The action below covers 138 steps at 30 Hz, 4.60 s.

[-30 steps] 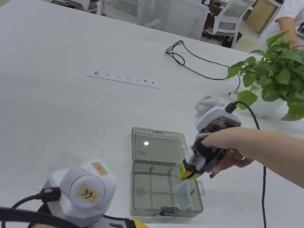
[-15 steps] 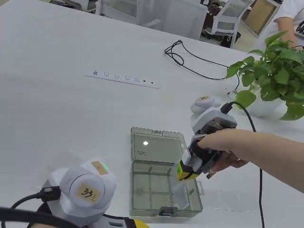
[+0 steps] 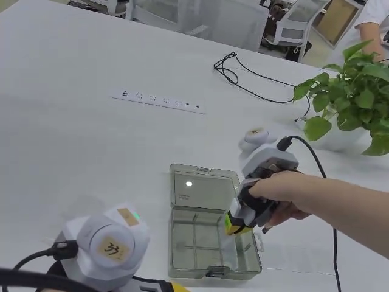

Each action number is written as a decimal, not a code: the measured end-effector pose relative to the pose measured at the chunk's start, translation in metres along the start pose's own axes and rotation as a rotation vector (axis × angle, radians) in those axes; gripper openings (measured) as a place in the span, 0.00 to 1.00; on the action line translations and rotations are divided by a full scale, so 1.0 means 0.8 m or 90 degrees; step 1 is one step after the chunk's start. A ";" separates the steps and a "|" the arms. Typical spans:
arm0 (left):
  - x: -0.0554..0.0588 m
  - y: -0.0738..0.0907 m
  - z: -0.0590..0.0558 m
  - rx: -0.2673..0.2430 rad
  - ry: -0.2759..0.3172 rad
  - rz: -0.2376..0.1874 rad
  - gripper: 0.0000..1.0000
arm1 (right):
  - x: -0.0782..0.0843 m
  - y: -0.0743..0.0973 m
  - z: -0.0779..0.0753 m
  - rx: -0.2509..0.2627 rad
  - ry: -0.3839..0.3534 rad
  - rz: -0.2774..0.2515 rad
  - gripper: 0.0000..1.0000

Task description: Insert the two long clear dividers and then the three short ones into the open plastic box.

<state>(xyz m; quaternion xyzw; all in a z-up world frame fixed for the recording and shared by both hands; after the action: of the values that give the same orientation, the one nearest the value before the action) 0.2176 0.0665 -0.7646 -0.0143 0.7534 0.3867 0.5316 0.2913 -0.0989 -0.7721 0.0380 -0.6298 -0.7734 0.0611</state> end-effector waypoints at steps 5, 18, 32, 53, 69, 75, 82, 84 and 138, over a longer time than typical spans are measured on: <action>0.000 0.001 0.000 -0.001 0.000 0.001 0.92 | -0.001 -0.006 0.002 0.018 0.022 0.001 0.02; 0.000 0.001 0.001 -0.003 -0.003 0.004 0.92 | 0.001 -0.004 0.001 0.005 0.025 -0.005 0.03; 0.002 0.006 0.002 -0.010 -0.005 0.008 0.92 | 0.000 0.001 0.004 -0.042 0.038 -0.045 0.17; -0.004 0.009 -0.005 -0.011 -0.020 0.012 0.92 | -0.005 0.033 0.026 -0.152 0.074 -0.215 0.71; -0.005 0.012 -0.004 -0.019 -0.023 0.021 0.92 | -0.006 0.052 0.022 -0.183 0.140 -0.396 1.00; -0.006 0.014 -0.001 -0.030 -0.023 0.024 0.92 | 0.004 0.061 0.013 -0.150 0.203 -0.446 1.00; -0.004 0.017 0.004 -0.044 -0.014 0.032 0.92 | 0.016 0.072 0.000 -0.169 0.189 -0.515 1.00; -0.003 0.018 0.006 -0.049 -0.009 0.035 0.92 | 0.026 0.072 -0.006 -0.162 0.190 -0.514 0.99; 0.069 0.062 0.159 -0.233 0.120 0.297 0.55 | 0.127 0.075 -0.089 -0.143 0.210 -0.650 1.00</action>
<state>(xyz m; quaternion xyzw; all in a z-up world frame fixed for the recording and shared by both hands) 0.2725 0.1985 -0.7984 0.0279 0.7002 0.6246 0.3446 0.2029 -0.1940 -0.7262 0.4528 -0.4268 -0.7512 -0.2202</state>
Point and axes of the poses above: the centre of the closed fingertips' face, and the gripper's own axes: y roughly backward along the fingers, z roughly to its left, x roughly out of its underside, the point moved 5 cm from there along y, roughly backward along the fingers, and after that the axes turned 2 degrees about -z, right-handed, at the moved point
